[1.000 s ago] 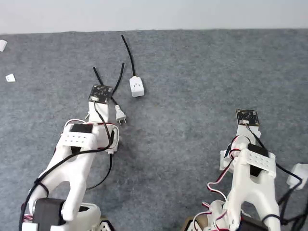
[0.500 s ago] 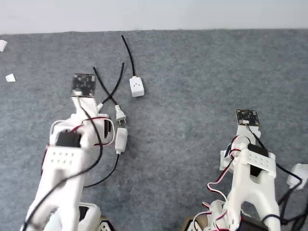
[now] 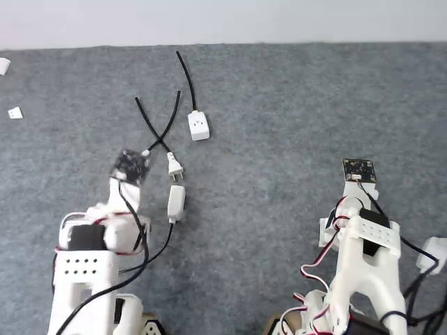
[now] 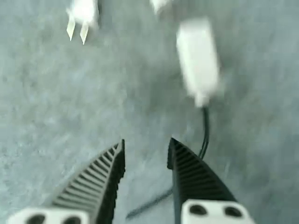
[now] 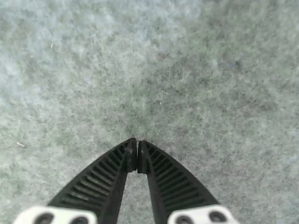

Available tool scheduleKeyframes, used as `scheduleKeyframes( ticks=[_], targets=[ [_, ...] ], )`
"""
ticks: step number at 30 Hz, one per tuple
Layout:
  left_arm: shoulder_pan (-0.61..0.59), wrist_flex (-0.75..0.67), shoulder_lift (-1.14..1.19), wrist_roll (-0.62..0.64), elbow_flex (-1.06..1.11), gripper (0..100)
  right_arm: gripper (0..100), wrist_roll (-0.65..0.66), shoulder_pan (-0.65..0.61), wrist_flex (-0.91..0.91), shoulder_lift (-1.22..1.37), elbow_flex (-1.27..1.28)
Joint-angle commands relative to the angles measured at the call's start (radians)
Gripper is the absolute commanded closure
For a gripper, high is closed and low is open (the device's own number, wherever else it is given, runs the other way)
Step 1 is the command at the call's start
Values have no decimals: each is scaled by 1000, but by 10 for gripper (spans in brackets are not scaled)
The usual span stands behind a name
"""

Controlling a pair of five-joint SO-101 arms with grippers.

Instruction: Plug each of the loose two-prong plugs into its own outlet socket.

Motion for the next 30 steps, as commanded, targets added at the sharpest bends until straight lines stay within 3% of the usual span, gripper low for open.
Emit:
scheduleKeyframes(
  ticks=[1, 12, 15, 19, 23, 30],
  targets=[
    [-58, 60, -15, -238, 21, 855, 988, 11, -13, -12, 1, -60],
    [-52, 60, -15, -242, 13, 852, 988, 11, -13, -12, 1, -60],
    [-12, 71, -17, -250, -25, 851, 988, 11, -13, -12, 1, -60],
    [123, 123, -17, -351, -16, 823, 988, 12, -13, -12, 1, -60],
    [229, 71, -6, -345, 1, 806, 988, 12, -13, -12, 1, -60],
    [247, -11, -5, -311, 59, 805, 988, 12, -13, -12, 1, -60]
  ],
)
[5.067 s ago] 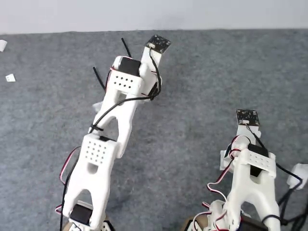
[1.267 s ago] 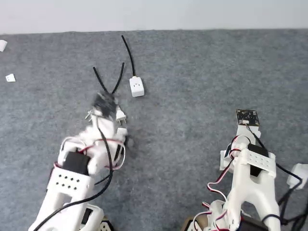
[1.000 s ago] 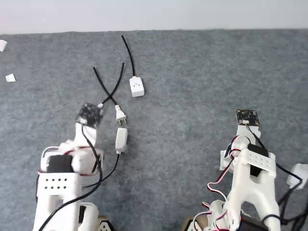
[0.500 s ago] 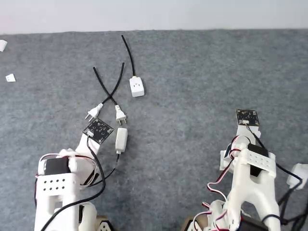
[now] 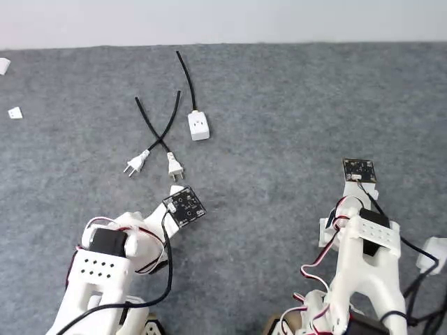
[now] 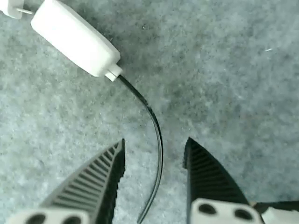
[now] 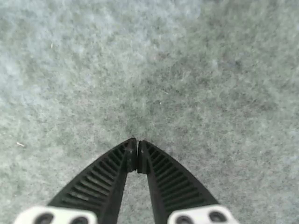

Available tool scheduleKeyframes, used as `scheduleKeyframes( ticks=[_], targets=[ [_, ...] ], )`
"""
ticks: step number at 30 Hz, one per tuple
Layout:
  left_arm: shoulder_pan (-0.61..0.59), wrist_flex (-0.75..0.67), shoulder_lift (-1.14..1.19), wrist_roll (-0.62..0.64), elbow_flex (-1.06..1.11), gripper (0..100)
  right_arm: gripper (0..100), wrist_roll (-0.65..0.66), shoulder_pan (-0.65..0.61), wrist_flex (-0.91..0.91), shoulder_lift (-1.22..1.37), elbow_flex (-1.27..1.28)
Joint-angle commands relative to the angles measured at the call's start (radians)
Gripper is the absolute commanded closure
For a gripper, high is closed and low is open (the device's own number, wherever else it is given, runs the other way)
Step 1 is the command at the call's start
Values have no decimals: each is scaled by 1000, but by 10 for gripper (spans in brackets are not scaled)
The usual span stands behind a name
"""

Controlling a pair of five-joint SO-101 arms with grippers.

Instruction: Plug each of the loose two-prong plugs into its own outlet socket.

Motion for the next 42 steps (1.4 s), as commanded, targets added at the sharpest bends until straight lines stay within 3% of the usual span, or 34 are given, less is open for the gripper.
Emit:
scheduleKeyframes(
  ticks=[1, 9, 20, 27, 38, 42],
  targets=[
    [9, -29, -3, 15, 2, 806, 988, 12, -13, -12, 1, -60],
    [12, -32, -3, 15, 39, 808, 988, 12, -13, -5, -1, -60],
    [14, -149, -3, 21, 150, 812, 988, 11, -12, -4, -1, -60],
    [15, -222, -3, 83, 156, 990, 988, 11, -10, -4, -1, -60],
    [14, -178, -14, 80, 142, 983, 988, 11, -10, -4, 1, -60],
    [0, -57, -5, 87, -10, 870, 988, 11, -12, -4, 1, -60]
  ],
)
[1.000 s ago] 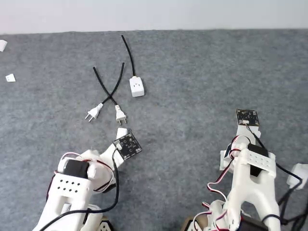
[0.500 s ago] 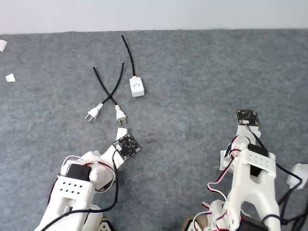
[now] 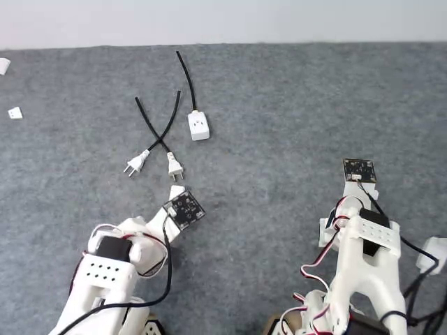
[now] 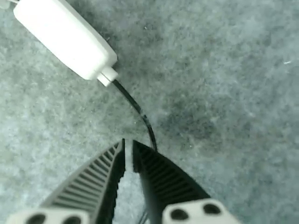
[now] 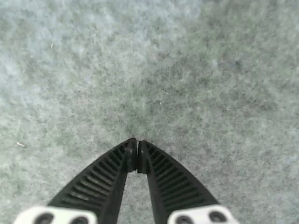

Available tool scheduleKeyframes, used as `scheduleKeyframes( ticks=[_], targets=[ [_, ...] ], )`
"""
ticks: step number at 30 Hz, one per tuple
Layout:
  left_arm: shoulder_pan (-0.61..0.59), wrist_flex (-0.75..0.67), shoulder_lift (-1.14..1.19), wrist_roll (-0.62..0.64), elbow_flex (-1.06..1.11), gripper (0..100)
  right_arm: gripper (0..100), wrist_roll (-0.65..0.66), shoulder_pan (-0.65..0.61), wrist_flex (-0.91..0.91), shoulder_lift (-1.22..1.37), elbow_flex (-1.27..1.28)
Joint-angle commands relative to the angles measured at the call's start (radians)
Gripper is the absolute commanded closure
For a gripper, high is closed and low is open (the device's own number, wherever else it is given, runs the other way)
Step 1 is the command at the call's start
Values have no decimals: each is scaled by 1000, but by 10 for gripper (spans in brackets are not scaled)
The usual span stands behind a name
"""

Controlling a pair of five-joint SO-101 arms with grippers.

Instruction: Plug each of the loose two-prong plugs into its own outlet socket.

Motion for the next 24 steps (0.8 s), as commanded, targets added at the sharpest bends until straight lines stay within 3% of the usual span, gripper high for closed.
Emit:
scheduleKeyframes(
  ticks=[1, 3, 8, 16, 21, 24],
  targets=[
    [-8, 123, -3, 20, -151, 833, 988, 11, -12, -4, 1, -60],
    [18, 117, -2, 55, -162, 784, 988, 11, -12, -4, 1, -60],
    [55, 104, 52, 72, -165, 815, 988, 11, -12, -4, 1, -60],
    [14, -58, 439, 74, -240, 816, 988, 9, -12, -4, 1, -60],
    [-25, -69, 612, 71, -320, 821, 988, 12, -12, -4, 1, -60],
    [-20, -69, 660, 69, -323, 881, 988, 12, -12, -5, 1, -60]
  ],
)
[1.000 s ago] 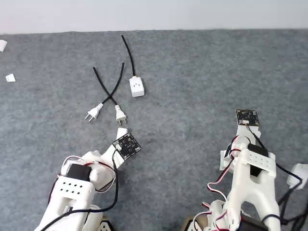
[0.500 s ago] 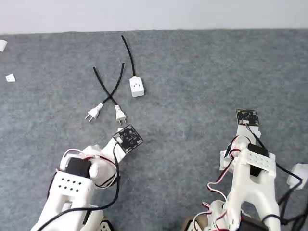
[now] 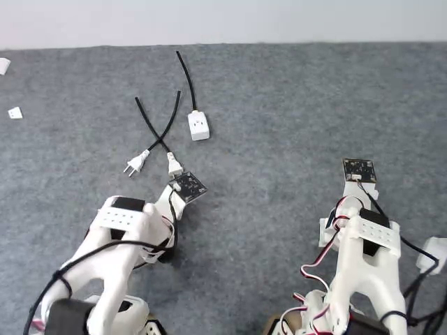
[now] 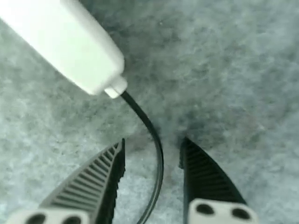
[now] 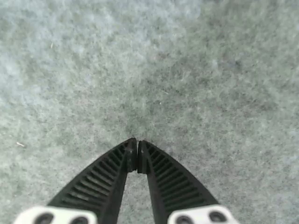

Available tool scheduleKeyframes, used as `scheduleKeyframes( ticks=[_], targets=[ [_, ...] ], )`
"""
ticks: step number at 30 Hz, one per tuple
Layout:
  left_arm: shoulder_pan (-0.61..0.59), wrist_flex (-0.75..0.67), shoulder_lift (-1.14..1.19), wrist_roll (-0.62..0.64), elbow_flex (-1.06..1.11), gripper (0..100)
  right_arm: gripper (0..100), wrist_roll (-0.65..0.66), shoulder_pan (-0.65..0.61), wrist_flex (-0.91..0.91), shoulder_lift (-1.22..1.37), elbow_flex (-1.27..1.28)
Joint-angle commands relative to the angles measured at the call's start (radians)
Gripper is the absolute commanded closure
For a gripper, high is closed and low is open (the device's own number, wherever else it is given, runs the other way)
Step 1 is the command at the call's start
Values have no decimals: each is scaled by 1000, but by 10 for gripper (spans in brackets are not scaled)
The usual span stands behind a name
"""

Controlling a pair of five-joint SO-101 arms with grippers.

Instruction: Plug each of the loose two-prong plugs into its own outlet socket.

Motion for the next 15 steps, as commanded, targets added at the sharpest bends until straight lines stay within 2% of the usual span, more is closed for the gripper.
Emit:
scheduleKeyframes(
  ticks=[1, 3, 7, 12, 15],
  targets=[
    [5, -17, 48, -3, -41, 913, 988, 12, -12, -7, 1, -60],
    [28, -11, 51, -3, -39, 983, 988, 12, -12, -8, 1, -60],
    [84, 94, 49, 14, -73, 987, 988, 12, -12, -12, 1, -60],
    [106, 290, 51, 226, -285, 987, 988, 12, -12, -12, 1, -60],
    [112, 404, 51, 292, -421, 987, 988, 12, -12, -12, 1, -60]
  ],
)
